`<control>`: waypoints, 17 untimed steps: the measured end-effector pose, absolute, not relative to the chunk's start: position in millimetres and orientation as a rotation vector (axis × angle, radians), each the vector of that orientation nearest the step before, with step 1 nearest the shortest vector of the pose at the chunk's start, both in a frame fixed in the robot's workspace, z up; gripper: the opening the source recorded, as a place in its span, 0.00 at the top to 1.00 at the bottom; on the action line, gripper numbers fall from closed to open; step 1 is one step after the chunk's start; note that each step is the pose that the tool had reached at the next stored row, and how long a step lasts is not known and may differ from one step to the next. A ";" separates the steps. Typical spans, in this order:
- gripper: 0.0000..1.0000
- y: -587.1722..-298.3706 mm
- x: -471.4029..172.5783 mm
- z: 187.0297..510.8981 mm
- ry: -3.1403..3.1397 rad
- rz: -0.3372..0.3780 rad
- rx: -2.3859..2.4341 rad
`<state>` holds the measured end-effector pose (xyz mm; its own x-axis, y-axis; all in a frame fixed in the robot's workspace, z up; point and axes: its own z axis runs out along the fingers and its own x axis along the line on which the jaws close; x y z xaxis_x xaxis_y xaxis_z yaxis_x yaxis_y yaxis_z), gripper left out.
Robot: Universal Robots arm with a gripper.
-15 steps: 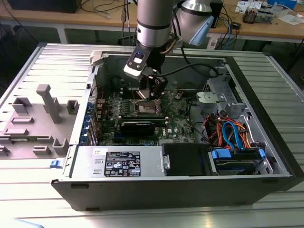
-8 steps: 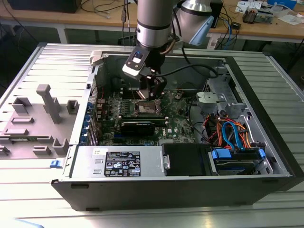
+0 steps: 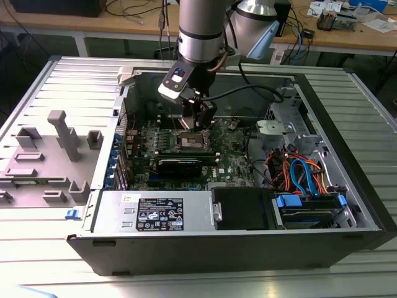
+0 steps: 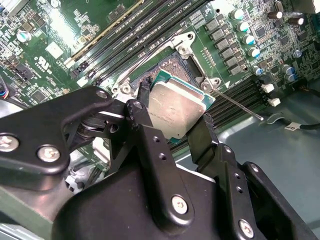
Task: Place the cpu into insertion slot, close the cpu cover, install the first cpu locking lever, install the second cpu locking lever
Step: 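Place the cpu into insertion slot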
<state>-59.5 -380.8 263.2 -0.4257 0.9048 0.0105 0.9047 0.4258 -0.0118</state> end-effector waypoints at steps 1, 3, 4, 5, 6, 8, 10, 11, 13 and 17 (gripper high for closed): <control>0.45 -380.8 -59.5 263.1 -2.636 0.007 -1.681; 0.45 -380.9 -59.5 263.0 -2.631 0.007 -1.689; 0.45 -380.8 -59.5 262.9 -2.628 0.007 -1.693; 0.45 -380.8 -59.5 262.8 -2.625 0.007 -1.698; 0.45 -380.8 -59.5 262.8 -2.623 0.007 -1.701; 0.45 -380.8 -59.5 262.6 -2.615 0.006 -1.714; 0.45 -380.8 -59.5 262.4 -2.608 0.006 -1.725; 0.45 -380.8 -59.5 262.3 -2.606 0.006 -1.728; 0.45 -380.8 -59.5 262.1 -2.598 0.006 -1.739; 0.45 -380.9 -59.4 261.8 -2.585 0.006 -1.758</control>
